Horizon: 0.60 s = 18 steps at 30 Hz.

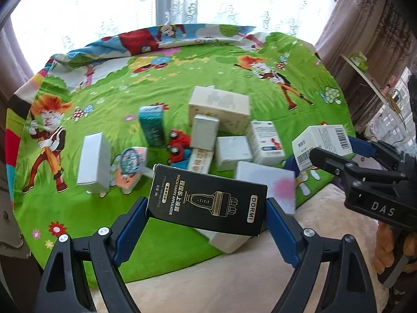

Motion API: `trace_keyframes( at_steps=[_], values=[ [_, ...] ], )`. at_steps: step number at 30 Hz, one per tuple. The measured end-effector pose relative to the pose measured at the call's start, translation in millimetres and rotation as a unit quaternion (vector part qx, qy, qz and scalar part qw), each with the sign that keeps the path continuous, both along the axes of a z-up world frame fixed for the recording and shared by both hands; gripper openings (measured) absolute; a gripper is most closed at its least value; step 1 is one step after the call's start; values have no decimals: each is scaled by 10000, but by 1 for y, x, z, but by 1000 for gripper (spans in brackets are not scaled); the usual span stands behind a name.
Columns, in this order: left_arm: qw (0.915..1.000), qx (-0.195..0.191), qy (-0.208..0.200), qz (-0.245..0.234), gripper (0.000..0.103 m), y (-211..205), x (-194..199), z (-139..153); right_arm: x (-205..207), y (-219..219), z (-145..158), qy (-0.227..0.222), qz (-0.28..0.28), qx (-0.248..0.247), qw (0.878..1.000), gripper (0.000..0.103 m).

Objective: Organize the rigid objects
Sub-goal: 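Carry both boxes to the purple box and release them inside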

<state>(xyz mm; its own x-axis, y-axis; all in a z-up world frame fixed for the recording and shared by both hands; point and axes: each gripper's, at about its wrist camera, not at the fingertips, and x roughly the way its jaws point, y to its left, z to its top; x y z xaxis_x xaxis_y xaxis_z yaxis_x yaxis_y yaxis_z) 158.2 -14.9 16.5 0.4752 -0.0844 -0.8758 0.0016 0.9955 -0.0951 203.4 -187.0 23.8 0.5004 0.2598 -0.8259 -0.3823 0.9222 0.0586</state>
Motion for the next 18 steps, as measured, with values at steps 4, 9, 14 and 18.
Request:
trace_keyframes(
  at_steps=[4, 9, 14, 18],
  values=[
    [9999, -44, -44, -135, 88, -17, 3, 4, 0, -13, 0, 28, -91, 61, 9999, 76],
    [9994, -113, -113, -313, 88, -38, 6, 9, 0, -36, 2, 57, -288, 164, 9994, 76],
    [9983, -193, -141, -537, 88, -62, 9, 12, -1, -65, 6, -7, -506, 184, 9985, 76],
    [9969, -206, -141, -750, 88, -85, 13, 13, -1, -93, 6, -18, -745, 174, 9971, 76]
  ],
)
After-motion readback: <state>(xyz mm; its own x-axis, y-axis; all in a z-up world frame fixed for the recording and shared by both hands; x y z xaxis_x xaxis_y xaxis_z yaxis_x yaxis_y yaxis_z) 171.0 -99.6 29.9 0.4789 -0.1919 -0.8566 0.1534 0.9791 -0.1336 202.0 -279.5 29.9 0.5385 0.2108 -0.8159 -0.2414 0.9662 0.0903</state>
